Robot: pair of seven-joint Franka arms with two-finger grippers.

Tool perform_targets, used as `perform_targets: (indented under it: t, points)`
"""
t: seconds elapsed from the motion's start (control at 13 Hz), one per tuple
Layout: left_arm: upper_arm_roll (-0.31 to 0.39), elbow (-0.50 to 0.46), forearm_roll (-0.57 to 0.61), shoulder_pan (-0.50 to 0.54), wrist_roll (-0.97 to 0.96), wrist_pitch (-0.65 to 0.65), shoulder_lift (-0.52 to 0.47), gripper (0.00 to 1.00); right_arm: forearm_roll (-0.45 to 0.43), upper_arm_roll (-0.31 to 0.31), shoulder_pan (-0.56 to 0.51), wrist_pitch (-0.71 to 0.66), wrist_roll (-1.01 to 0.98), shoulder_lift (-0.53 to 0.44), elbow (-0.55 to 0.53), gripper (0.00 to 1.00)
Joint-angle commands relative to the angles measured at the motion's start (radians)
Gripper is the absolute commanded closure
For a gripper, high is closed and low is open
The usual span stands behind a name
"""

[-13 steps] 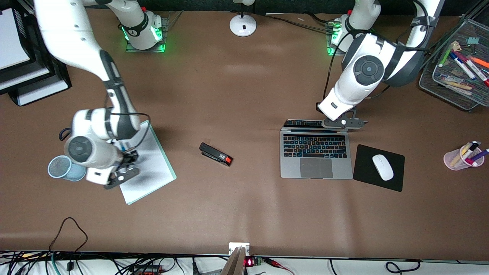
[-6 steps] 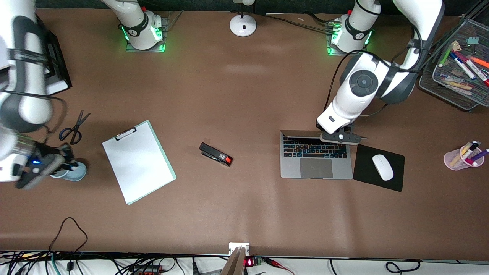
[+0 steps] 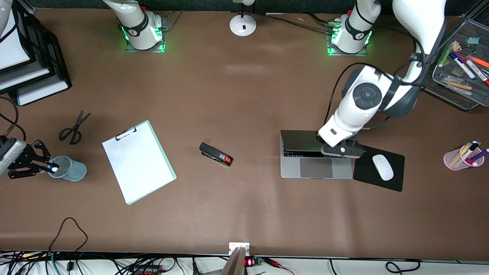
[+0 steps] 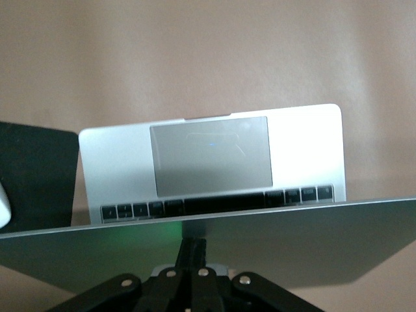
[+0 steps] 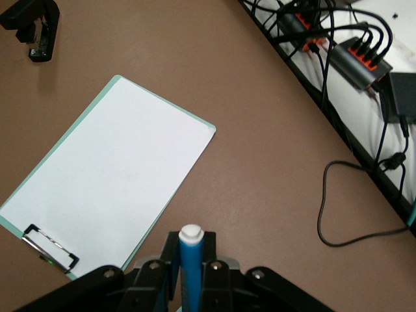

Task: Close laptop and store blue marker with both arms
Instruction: 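Drop the marker into the cup while the left gripper pushes the lid down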

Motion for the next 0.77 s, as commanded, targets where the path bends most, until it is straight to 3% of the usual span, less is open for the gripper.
perform_targets:
  t: [0.0,0.23,0.31,0.46,0.69]
  points:
    - [-0.005,0.116,0.027,0.016,0.008,-0.007,0.112,1.00,0.141,0.018,-0.053,0.002,-0.193,0.061,0.004,1.00]
    - [-0.005,0.167,0.029,0.017,0.008,-0.004,0.191,1.00,0.186,0.018,-0.075,0.004,-0.258,0.091,0.004,0.98]
    - [-0.005,0.187,0.029,0.016,0.008,-0.004,0.221,1.00,0.184,0.018,-0.075,0.004,-0.259,0.091,0.004,0.85]
    - [-0.005,0.227,0.030,0.008,0.008,0.019,0.273,1.00,0.187,0.017,-0.078,0.004,-0.246,0.091,0.002,0.00]
    - [-0.004,0.227,0.029,0.008,0.008,0.101,0.335,1.00,0.183,0.017,-0.079,0.004,-0.186,0.077,0.004,0.00]
